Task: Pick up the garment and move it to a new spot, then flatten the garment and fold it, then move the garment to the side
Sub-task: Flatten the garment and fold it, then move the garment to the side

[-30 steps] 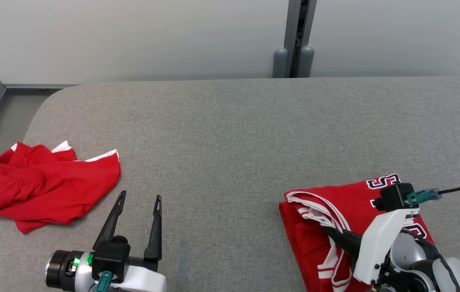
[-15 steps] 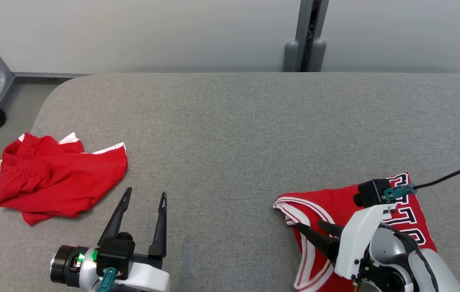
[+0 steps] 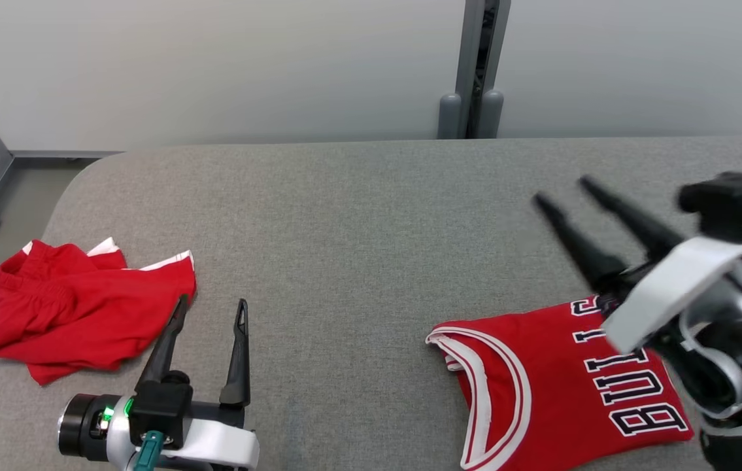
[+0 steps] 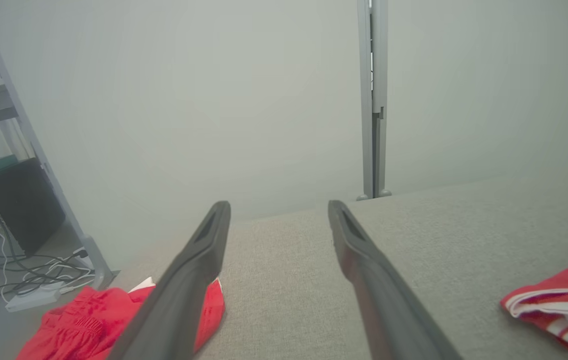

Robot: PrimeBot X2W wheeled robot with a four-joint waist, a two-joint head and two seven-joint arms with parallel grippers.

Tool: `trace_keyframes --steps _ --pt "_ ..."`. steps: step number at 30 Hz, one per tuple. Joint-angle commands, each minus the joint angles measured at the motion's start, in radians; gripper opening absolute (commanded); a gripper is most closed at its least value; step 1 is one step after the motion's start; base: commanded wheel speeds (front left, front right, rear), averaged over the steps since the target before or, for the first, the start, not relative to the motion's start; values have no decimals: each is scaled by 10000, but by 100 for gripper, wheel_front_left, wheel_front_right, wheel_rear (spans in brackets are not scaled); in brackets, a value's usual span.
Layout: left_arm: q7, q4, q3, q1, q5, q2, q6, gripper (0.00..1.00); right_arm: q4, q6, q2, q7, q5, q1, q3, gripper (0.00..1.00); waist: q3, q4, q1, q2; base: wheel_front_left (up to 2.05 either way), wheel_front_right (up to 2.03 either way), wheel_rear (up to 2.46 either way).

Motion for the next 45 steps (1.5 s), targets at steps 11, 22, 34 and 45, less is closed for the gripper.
trace_keyframes --steps 11,22,34,45 --pt "-31 -1515 422 163 -320 -125 -212 100 -160 -1 -1097 -5858 -3225 1412 -1562 100 -235 -182 0 0 0 0 0" --pt "-31 -1706 747 710 -361 -203 -323 100 508 -7 689 -6993 -4238 3470 -3162 100 -200 -272 0 0 0 0 0" --pt "-32 -1710 742 555 -233 -218 -516 100 504 -3 656 -6981 -3371 3530 -3112 100 79 -210 0 0 0 0 0" --pt "-32 -1367 476 -60 -96 -217 -746 100 2287 -1 -1500 -3527 -99 2805 -1382 100 1149 -1 0 0 0 0 0"
